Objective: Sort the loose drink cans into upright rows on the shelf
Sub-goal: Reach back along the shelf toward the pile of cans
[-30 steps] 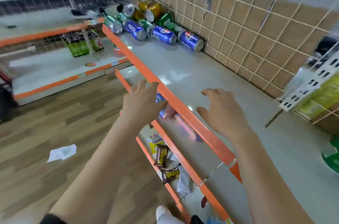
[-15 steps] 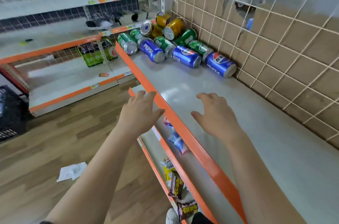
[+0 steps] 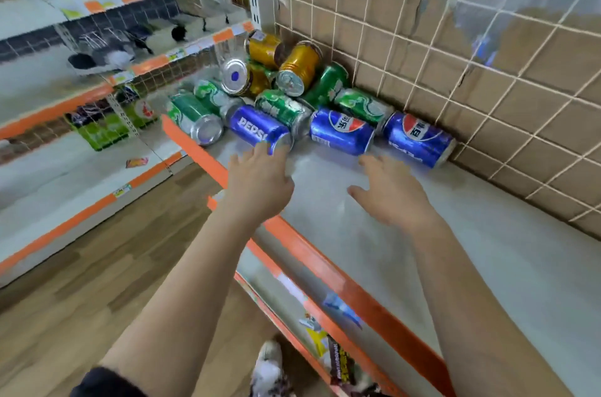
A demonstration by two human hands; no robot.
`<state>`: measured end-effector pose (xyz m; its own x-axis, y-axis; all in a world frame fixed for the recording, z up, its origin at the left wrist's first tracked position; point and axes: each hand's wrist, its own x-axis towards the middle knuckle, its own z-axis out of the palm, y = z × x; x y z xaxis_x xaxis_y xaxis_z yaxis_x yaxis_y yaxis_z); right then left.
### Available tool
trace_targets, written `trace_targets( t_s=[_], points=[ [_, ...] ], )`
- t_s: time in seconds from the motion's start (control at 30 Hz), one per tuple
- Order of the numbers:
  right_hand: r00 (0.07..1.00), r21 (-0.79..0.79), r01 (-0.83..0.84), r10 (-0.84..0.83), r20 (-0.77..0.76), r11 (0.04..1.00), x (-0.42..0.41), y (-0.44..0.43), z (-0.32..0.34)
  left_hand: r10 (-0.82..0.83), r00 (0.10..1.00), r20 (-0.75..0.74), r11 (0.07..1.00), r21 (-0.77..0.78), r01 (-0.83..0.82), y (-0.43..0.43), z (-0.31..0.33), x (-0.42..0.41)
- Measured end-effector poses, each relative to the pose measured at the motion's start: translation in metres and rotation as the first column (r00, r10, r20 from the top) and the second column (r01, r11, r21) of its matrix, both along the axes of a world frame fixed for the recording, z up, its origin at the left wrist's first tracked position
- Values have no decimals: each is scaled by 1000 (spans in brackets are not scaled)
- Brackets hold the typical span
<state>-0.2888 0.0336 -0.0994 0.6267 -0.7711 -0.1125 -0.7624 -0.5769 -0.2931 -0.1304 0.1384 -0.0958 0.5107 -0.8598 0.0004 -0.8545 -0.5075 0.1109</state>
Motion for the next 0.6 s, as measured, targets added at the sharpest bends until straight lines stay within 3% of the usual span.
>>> trace_targets(
  t_s=[0.13, 0.43, 0.6],
  points=[
    [994, 7, 107, -107, 13, 994, 34, -12, -3, -184, 979, 92, 983, 34, 182, -40, 0, 37],
    [936, -31, 338, -333, 116, 941, 65, -41, -1, -430, 894, 126, 901, 129, 415, -73, -20, 76],
    [946, -1, 323, -323, 36, 946, 80, -58, -7, -469, 845, 256, 863, -70, 500, -69, -31, 83]
  ],
)
